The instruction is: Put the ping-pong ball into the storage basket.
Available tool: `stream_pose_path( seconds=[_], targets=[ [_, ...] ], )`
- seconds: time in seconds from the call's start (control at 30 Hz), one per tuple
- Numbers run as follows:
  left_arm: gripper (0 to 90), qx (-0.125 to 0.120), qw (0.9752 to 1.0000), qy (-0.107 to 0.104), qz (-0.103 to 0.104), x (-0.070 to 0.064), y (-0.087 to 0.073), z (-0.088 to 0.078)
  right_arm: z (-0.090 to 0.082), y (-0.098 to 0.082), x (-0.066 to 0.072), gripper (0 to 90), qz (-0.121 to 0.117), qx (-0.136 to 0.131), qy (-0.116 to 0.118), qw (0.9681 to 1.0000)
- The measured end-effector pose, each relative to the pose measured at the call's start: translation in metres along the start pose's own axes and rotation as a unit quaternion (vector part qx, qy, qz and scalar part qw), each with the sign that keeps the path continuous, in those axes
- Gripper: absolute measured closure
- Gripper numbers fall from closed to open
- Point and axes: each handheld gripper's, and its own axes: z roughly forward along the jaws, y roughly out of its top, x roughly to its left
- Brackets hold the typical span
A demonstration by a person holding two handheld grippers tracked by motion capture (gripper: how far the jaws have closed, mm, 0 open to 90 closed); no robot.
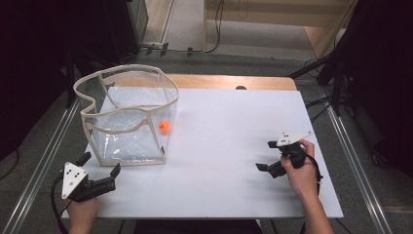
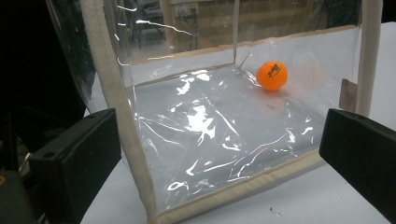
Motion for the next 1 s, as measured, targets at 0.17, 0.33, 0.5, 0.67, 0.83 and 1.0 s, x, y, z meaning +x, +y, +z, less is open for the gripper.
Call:
stream_pose_path(
  seconds=[0.17, 0.33, 0.5, 0.67, 0.83, 1.0],
  targets=[
    [0.0, 0.000, 1.0000, -0.002, 0.000, 0.000, 0.000, 0.000, -0.006, -0.014, -0.004, 0.0, 0.013, -0.014, -0.010, 0.9998],
    [0.0, 0.000, 1.0000, -0.002, 0.001, 0.000, 0.000, 0.000, -0.016, -0.028, -0.011, 0.0, 0.030, -0.038, -0.016, 0.9987],
    [0.0, 0.002, 1.0000, -0.003, 0.002, 0.000, 0.000, 0.000, -0.025, -0.041, -0.016, 0.0, 0.041, -0.058, -0.025, 0.9972],
    [0.0, 0.002, 1.0000, -0.004, 0.002, 0.000, 0.000, 0.000, -0.034, -0.050, -0.020, 0.0, 0.044, -0.085, -0.032, 0.9949],
    [0.0, 0.002, 1.0000, -0.004, 0.002, 0.000, 0.000, 0.000, -0.040, -0.060, -0.021, 0.0, 0.048, -0.094, -0.035, 0.9938],
    [0.0, 0.001, 1.0000, -0.004, -0.001, 0.001, 0.000, 0.000, -0.045, -0.069, -0.021, 0.0, 0.056, -0.107, -0.040, 0.9919]
  ],
)
